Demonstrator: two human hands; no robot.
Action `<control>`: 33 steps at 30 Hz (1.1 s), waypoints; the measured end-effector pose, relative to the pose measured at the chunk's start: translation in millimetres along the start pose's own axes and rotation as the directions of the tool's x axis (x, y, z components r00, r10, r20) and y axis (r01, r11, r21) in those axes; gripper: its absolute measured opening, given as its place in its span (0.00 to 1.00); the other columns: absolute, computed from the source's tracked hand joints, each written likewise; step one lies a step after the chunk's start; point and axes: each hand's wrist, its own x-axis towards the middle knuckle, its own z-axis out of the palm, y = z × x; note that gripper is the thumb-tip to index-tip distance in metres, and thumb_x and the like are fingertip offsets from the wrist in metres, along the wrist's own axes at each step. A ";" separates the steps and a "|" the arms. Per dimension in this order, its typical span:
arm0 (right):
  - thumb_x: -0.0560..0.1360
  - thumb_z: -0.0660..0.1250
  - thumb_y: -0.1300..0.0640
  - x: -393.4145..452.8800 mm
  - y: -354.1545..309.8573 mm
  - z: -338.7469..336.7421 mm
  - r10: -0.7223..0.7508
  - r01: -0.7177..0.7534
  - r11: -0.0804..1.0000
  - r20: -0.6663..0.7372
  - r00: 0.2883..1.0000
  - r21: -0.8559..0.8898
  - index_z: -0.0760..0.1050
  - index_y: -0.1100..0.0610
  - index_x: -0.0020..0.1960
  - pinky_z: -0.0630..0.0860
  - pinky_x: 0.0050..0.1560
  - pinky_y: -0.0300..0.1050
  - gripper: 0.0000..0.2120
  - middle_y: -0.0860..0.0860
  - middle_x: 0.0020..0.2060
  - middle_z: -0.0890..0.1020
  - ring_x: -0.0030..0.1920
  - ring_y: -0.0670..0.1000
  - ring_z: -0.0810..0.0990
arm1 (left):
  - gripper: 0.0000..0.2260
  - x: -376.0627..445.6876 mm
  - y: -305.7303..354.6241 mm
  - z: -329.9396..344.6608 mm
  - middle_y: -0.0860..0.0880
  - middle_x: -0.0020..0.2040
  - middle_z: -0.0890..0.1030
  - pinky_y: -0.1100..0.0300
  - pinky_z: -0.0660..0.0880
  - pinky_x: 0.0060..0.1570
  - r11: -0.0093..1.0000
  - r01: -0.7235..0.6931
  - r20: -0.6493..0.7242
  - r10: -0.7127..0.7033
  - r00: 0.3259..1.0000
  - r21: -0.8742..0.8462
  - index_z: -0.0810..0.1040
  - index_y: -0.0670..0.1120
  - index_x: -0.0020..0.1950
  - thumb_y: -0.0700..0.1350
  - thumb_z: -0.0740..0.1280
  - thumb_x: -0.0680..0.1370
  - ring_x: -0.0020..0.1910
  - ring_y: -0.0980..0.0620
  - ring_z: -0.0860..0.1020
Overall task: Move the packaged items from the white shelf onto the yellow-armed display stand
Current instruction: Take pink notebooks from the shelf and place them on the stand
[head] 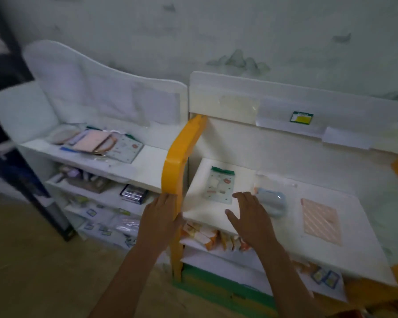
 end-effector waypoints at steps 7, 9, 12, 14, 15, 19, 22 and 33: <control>0.78 0.62 0.42 11.9 -124.7 44.3 -0.148 0.126 0.965 0.077 0.986 0.232 0.67 0.47 0.67 0.74 0.59 0.45 0.20 0.45 0.61 0.73 0.62 0.47 0.72 | 0.18 -65.5 -106.7 -46.3 0.50 0.59 0.76 0.56 0.74 0.50 0.965 0.244 0.008 -0.245 0.970 -0.096 0.73 0.49 0.66 0.51 0.67 0.77 0.56 0.49 0.76; 0.78 0.62 0.42 18.0 -153.6 57.8 -0.204 0.161 0.943 0.125 0.971 0.291 0.67 0.47 0.67 0.74 0.58 0.45 0.20 0.45 0.62 0.72 0.62 0.47 0.72 | 0.18 -82.2 -134.5 -54.4 0.51 0.60 0.75 0.56 0.75 0.52 0.934 0.326 0.015 -0.327 0.945 -0.143 0.72 0.50 0.67 0.51 0.67 0.78 0.57 0.50 0.76; 0.78 0.64 0.44 28.9 -192.3 76.8 -0.277 0.200 0.906 0.166 0.947 0.372 0.68 0.49 0.67 0.72 0.57 0.43 0.20 0.46 0.61 0.72 0.62 0.46 0.71 | 0.18 -101.5 -170.1 -64.0 0.52 0.61 0.75 0.59 0.74 0.54 0.874 0.426 0.025 -0.432 0.901 -0.233 0.73 0.51 0.67 0.50 0.68 0.78 0.59 0.52 0.75; 0.78 0.65 0.44 38.5 -214.3 89.3 -0.324 0.236 0.890 0.177 0.929 0.391 0.69 0.48 0.65 0.72 0.57 0.42 0.18 0.45 0.60 0.73 0.60 0.45 0.72 | 0.17 -108.1 -188.7 -69.7 0.53 0.60 0.75 0.58 0.74 0.54 0.836 0.466 0.010 -0.484 0.875 -0.291 0.74 0.52 0.66 0.49 0.69 0.77 0.59 0.53 0.75; 0.78 0.65 0.44 44.1 -224.1 95.3 -0.344 0.249 0.881 0.183 0.921 0.401 0.68 0.46 0.64 0.72 0.56 0.41 0.17 0.44 0.59 0.73 0.60 0.44 0.72 | 0.17 -109.3 -197.3 -72.3 0.54 0.60 0.75 0.58 0.75 0.55 0.821 0.479 -0.001 -0.504 0.864 -0.311 0.74 0.52 0.66 0.48 0.69 0.77 0.59 0.54 0.75; 0.78 0.65 0.44 71.2 -258.3 119.3 -0.374 0.232 0.850 0.232 0.898 0.473 0.68 0.45 0.63 0.71 0.56 0.39 0.16 0.41 0.57 0.72 0.58 0.42 0.72 | 0.17 -100.2 -230.4 -78.3 0.56 0.59 0.75 0.63 0.72 0.53 0.778 0.508 -0.044 -0.561 0.827 -0.369 0.74 0.53 0.65 0.47 0.70 0.77 0.57 0.59 0.75; 0.77 0.66 0.44 99.4 -278.4 139.8 -0.391 0.217 0.828 0.254 0.885 0.517 0.69 0.46 0.64 0.73 0.58 0.42 0.17 0.42 0.57 0.73 0.58 0.43 0.73 | 0.16 -81.9 -258.2 -81.6 0.57 0.58 0.75 0.63 0.72 0.53 0.742 0.532 -0.052 -0.601 0.798 -0.407 0.73 0.53 0.65 0.48 0.69 0.78 0.57 0.61 0.74; 0.76 0.69 0.48 233.1 -352.0 193.5 -0.368 0.164 0.808 0.266 0.891 0.567 0.70 0.48 0.62 0.71 0.55 0.40 0.17 0.44 0.58 0.74 0.58 0.44 0.74 | 0.16 27.0 -368.6 -96.6 0.56 0.59 0.75 0.59 0.77 0.54 0.786 0.493 -0.119 -0.567 0.815 -0.372 0.73 0.52 0.66 0.49 0.68 0.78 0.56 0.61 0.75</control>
